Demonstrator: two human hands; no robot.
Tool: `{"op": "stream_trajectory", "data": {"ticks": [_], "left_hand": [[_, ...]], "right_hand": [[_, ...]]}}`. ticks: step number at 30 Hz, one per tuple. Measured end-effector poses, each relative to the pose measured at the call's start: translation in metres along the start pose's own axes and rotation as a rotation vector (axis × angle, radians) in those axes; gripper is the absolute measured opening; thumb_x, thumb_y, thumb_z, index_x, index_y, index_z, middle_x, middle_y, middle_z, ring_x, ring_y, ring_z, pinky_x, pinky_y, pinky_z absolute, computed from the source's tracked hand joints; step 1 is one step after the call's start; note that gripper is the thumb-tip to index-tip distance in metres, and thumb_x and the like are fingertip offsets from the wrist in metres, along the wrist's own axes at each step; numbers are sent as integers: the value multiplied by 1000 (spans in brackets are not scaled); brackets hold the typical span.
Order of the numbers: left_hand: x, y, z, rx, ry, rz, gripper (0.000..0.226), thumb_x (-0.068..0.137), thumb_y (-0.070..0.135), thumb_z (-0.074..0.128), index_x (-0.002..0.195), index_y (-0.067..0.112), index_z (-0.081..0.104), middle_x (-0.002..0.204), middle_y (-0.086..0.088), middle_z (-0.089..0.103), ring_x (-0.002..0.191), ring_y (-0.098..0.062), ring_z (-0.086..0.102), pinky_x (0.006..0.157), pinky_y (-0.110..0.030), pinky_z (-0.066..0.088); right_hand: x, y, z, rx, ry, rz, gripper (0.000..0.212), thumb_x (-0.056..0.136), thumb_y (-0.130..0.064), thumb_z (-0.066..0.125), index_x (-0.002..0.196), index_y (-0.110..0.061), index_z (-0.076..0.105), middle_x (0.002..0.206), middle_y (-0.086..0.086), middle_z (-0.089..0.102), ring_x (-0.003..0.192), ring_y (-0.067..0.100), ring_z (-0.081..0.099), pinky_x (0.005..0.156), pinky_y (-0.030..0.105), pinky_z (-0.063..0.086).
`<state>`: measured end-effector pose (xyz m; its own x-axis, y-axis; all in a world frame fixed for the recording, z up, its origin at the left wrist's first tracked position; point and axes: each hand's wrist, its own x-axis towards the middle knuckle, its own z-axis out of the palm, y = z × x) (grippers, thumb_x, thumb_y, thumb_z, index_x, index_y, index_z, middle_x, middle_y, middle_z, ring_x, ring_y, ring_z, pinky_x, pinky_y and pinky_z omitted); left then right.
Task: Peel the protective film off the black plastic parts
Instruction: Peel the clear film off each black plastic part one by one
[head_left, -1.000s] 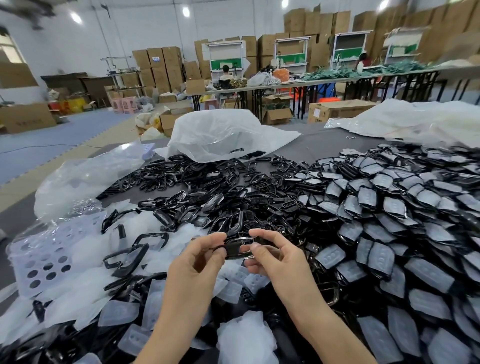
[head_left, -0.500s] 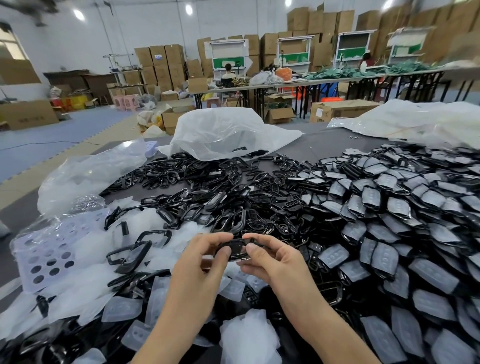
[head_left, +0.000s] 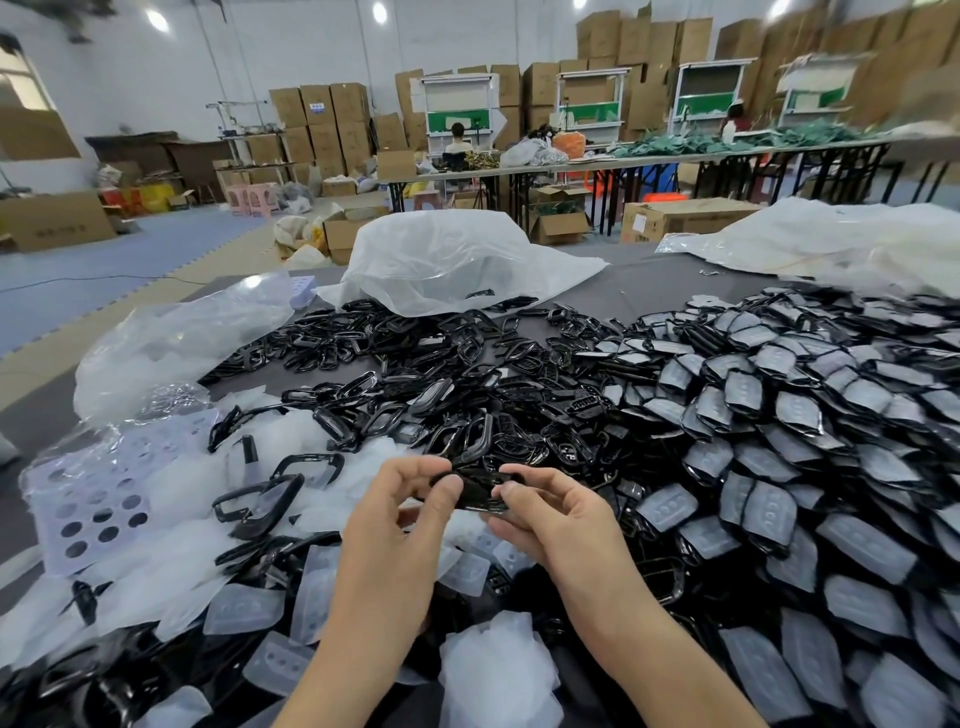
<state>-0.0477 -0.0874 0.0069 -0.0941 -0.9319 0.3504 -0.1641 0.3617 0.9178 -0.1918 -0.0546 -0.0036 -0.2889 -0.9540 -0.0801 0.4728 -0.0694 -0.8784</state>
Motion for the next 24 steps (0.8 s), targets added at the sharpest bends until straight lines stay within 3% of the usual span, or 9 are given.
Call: {"op": "stream_trajectory", "data": {"ticks": [3,5,8,11,14,20,24], "left_hand": [[0,-1,2,-129,19,-78,20,87,16,72,85,35,70,90,8,70,82,-5,65,73,-17,50],[1,-1,1,-257,-9,-151,10,86,16,71,86,26,70,79,4,69,72,-12,64,67,-18,52],[2,-2,0,-318,-61,-191,11,88,15,68,98,16,64,73,0,66,64,-16,61,68,-28,54],[3,-1,-2,-278,-142,-180,18,94,9,62,108,21,62,70,5,64,63,-12,61,69,-25,55],[4,-4,-5,-61,-147,-48,24,94,10,63,104,31,63,77,0,66,64,-7,59,63,-15,49],[0,-6,-5,225,-108,116,34,91,14,68,93,48,67,85,26,70,83,2,66,70,-7,45],[2,-6,-13,532,-136,245,20,93,41,57,113,42,60,84,29,62,85,6,58,67,-13,44]], "right_hand": [[-1,-1,2,43,-46,2,13,91,-1,66,97,-8,76,97,17,76,90,28,75,72,23,59],[-2,-2,2,40,-78,3,15,91,-2,68,94,-11,79,97,16,76,91,29,75,74,24,59],[-3,-3,1,25,-111,3,15,90,-4,69,97,-13,79,94,12,74,91,28,75,76,23,58],[-3,-4,0,-11,-126,-2,15,90,-6,69,97,-14,79,96,16,71,90,29,74,76,23,58],[-2,-4,0,-47,-144,-16,16,91,-5,68,96,-14,80,95,16,70,86,23,75,75,21,58],[-4,1,0,-293,-164,-146,22,91,-6,71,93,-28,76,84,-1,75,82,13,74,75,19,57],[0,7,-2,-483,-46,-216,26,90,-13,72,91,-39,71,85,-8,76,80,13,75,76,29,59]]}}
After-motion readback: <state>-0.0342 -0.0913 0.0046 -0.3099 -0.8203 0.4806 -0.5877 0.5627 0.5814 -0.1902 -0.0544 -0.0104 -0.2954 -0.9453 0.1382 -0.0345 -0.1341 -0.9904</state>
